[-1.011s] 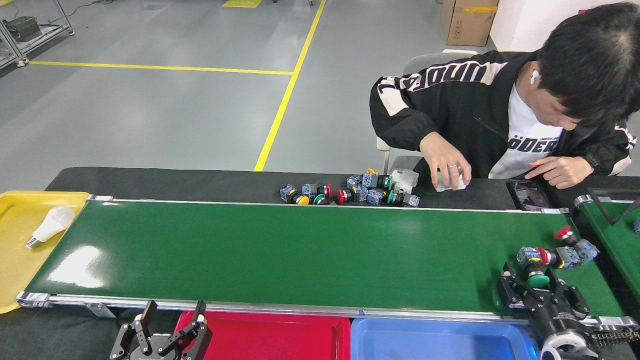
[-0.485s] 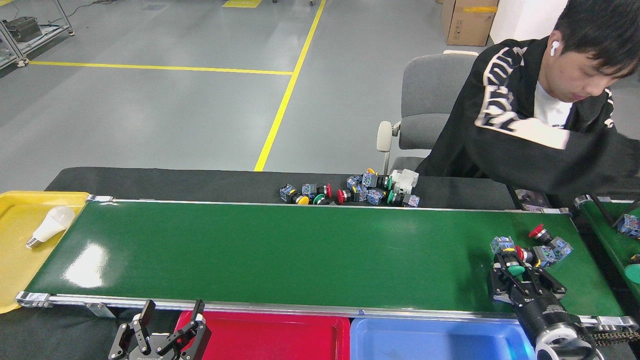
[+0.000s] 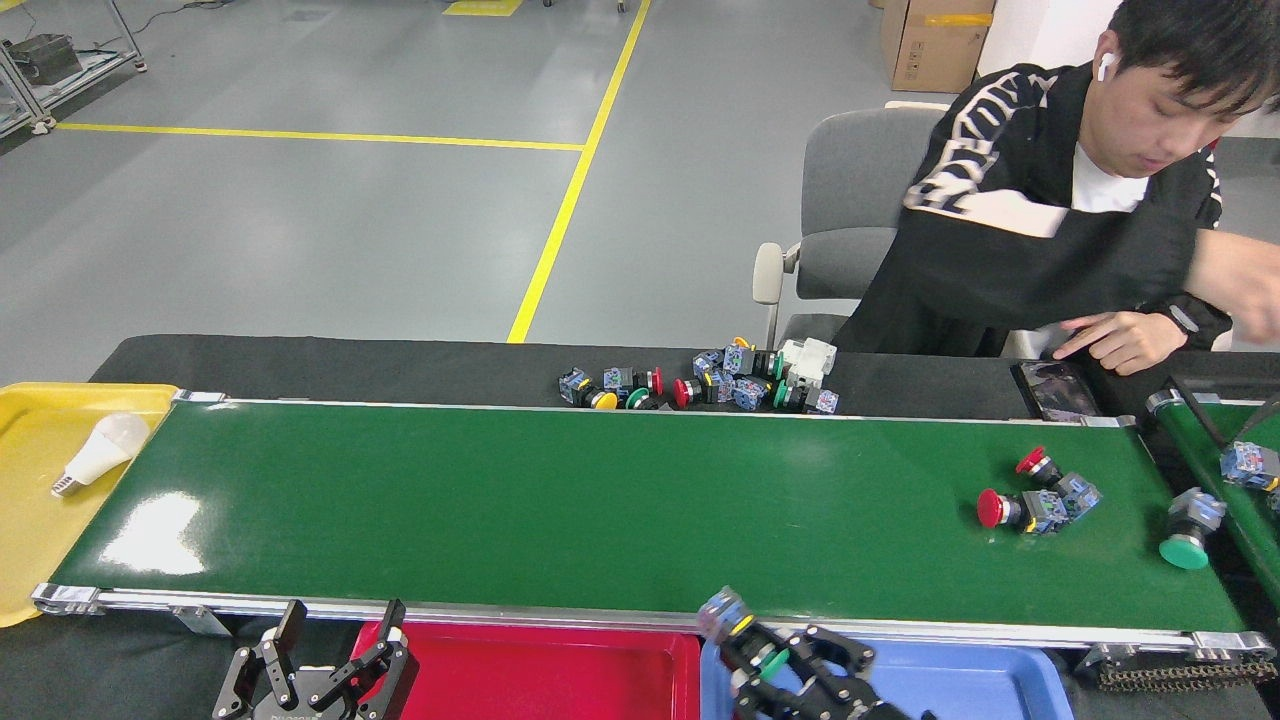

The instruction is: Pick switch part from conveyor to tray

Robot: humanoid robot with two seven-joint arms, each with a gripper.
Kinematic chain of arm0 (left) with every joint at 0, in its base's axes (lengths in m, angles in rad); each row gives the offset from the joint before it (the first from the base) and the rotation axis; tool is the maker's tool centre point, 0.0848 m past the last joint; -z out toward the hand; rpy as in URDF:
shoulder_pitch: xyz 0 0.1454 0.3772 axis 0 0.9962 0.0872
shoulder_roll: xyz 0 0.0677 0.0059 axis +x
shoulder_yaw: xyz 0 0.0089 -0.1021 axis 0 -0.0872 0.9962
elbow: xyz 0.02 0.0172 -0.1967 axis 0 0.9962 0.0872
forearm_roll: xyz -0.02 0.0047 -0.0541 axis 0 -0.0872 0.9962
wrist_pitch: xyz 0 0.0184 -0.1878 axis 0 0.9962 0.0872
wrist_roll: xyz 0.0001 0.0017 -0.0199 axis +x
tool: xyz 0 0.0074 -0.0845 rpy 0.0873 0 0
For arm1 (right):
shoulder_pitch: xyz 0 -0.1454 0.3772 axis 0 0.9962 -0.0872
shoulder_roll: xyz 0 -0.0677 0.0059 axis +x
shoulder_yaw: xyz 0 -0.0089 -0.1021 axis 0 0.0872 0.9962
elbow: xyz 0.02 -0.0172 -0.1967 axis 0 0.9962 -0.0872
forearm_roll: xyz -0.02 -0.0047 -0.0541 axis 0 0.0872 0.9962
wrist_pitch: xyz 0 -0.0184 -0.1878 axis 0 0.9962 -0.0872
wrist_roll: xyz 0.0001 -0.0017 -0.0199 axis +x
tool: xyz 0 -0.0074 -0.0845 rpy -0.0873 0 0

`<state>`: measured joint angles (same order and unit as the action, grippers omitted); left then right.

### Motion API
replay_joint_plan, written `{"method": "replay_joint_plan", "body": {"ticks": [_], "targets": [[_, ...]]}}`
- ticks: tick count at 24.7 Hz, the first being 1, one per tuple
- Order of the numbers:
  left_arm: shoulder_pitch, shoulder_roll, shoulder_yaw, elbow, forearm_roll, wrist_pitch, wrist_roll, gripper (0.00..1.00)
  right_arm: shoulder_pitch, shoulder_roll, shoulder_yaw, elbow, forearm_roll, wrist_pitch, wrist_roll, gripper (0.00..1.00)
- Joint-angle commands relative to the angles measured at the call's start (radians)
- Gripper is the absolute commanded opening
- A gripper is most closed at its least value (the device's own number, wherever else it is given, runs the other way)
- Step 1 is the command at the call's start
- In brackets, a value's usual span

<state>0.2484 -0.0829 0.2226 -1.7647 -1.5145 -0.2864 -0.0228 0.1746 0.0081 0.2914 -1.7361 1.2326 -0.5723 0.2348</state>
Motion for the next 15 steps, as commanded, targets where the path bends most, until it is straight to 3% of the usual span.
{"method": "replay_joint_plan", "body": {"ticks": [1, 6, 11, 15], "targets": [[-0.009, 0.008, 0.003, -0.013, 0.002, -0.005, 0.008, 1.00, -0.006, 0.023, 0.008, 0.004, 0.001, -0.006, 0.011, 0.96], [-0.008, 0.022, 0.011, -0.013, 0.002, -0.011, 0.008, 1.00, -0.029, 0.044, -0.037, -0.020, -0.004, 0.022, 0.009, 0.95], [-0.003, 0.025, 0.012, -0.013, 0.001, -0.005, 0.015, 1.00, -0.081, 0.104, -0.316, -0.033, -0.005, 0.178, -0.035, 0.94], [-0.001, 0.034, 0.014, -0.013, -0.012, 0.001, -0.035, 1.00, -0.041, 0.101, -0.503, -0.033, 0.001, 0.238, -0.215, 0.91]]}}
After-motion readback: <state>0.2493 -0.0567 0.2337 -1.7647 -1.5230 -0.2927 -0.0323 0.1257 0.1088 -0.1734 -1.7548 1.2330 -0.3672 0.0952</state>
